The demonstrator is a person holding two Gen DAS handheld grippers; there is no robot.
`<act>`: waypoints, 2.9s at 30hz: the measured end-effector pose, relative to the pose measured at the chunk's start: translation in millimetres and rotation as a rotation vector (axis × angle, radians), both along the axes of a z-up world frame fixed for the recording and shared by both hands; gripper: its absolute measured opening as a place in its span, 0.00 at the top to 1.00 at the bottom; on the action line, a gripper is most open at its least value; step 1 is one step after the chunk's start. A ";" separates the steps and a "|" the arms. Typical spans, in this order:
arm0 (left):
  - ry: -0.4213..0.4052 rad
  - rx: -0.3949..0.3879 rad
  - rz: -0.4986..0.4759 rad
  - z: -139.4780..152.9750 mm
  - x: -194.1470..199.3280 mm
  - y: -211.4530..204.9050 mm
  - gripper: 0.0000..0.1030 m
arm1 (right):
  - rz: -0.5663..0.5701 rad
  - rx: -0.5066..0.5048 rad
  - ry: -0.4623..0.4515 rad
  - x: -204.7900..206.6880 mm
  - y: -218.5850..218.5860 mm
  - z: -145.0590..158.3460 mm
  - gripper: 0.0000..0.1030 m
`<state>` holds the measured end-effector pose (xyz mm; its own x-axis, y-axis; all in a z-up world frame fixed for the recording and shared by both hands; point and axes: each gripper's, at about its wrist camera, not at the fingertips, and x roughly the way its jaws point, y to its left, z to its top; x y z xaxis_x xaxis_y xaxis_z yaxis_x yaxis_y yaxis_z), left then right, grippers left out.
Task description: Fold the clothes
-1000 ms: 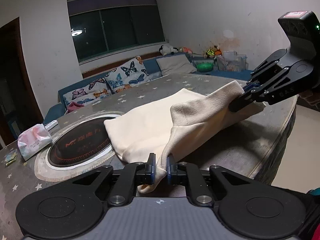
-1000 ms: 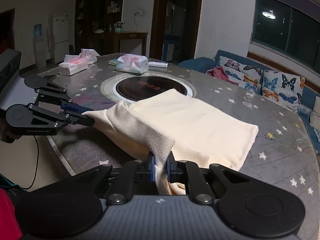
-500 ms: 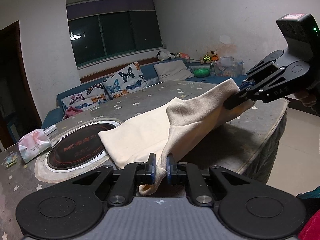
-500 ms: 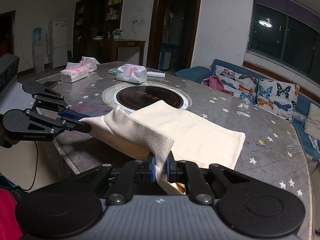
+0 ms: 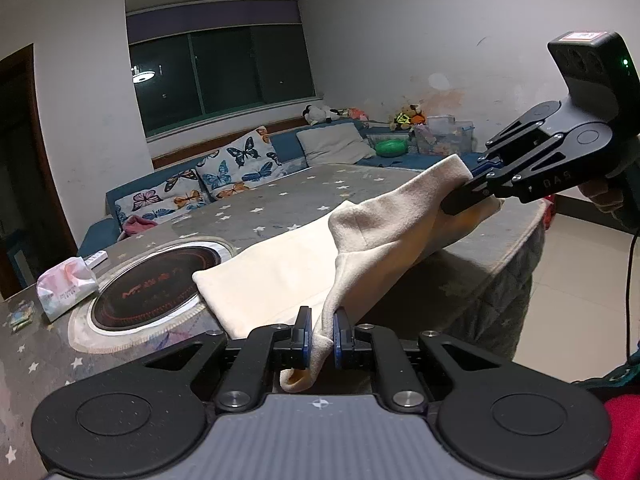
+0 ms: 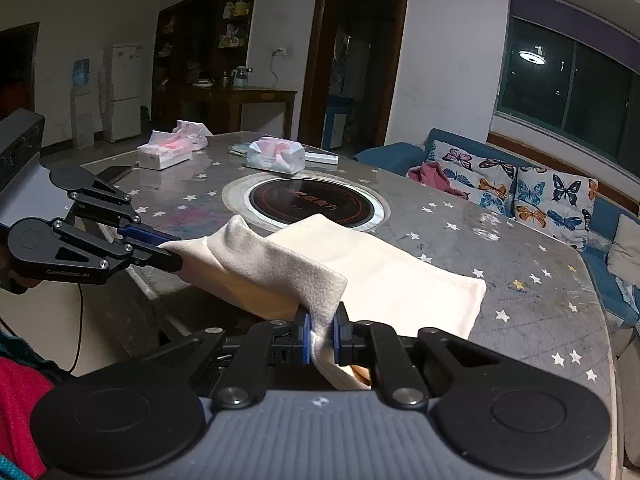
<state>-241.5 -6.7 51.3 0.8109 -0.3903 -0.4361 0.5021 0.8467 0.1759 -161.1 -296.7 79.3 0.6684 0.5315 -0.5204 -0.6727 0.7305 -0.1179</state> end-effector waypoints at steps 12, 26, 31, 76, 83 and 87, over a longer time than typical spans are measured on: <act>-0.017 -0.006 -0.043 10.9 -3.2 1.7 0.89 | -0.029 0.015 -0.008 -16.2 -1.9 5.8 0.91; -0.027 -0.007 -0.020 23.9 65.2 1.2 0.91 | -0.066 0.008 -0.013 45.4 -1.3 13.3 0.91; -0.015 0.008 0.019 24.2 110.5 -2.2 0.91 | -0.075 -0.021 0.003 97.5 5.7 13.9 0.91; 0.232 0.018 0.120 -29.3 246.2 -58.7 0.87 | -0.296 0.036 0.207 207.3 -4.4 -60.8 0.88; 0.229 0.007 0.132 -30.1 245.1 -58.4 0.87 | -0.270 0.023 0.185 162.7 -22.1 -51.0 0.88; 0.228 0.000 0.142 -27.9 241.9 -58.8 0.87 | -0.300 0.014 0.204 155.6 -31.4 -62.3 0.86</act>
